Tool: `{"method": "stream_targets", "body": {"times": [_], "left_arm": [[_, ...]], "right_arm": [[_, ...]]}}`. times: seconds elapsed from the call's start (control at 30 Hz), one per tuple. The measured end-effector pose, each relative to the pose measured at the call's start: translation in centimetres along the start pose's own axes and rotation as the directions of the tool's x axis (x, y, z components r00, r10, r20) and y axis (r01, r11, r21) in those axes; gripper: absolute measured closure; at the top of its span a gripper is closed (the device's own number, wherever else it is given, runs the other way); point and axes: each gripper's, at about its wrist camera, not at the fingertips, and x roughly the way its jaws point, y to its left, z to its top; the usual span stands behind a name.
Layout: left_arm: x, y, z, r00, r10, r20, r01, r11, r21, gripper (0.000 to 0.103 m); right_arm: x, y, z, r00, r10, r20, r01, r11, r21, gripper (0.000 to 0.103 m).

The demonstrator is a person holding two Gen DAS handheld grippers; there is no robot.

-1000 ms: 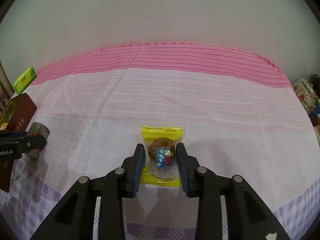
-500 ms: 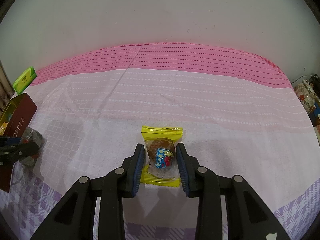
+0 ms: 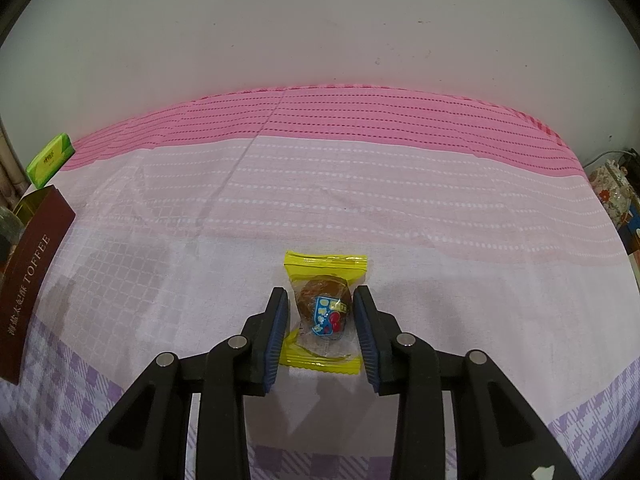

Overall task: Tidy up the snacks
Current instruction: 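Carry the grey block into the gold tray and open the left tool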

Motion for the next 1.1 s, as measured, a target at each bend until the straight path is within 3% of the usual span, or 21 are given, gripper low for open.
{"method": "stream_targets", "body": {"times": [0.2, 0.43, 0.73, 1.1], "left_arm": [[-2.4, 4.6, -0.1, 0.996, 0.087, 0.036, -0.085, 0.995, -0.044, 0.067], [-2.6, 10.1, -1.0, 0.979, 0.203, 0.021, -0.2, 0.974, -0.105, 0.067], [-1.2, 13.8, -2.2, 0.97, 0.241, -0.031, -0.243, 0.962, -0.126, 0.067], [0.8, 15.8, -3.3, 0.96, 0.268, -0.087, -0.278, 0.951, -0.136, 0.067]], "right_arm": [[0.0, 0.2, 0.0, 1.0, 0.002, -0.001, -0.002, 1.0, -0.001, 0.068], [0.0, 0.1, 0.0, 1.0, 0.0, -0.001, 0.0, 1.0, -0.002, 0.068], [0.0, 0.4, 0.0, 1.0, -0.005, -0.002, 0.005, 1.0, -0.005, 0.068], [0.1, 0.4, 0.0, 1.0, -0.008, -0.002, 0.008, 1.0, -0.008, 0.068]]}}
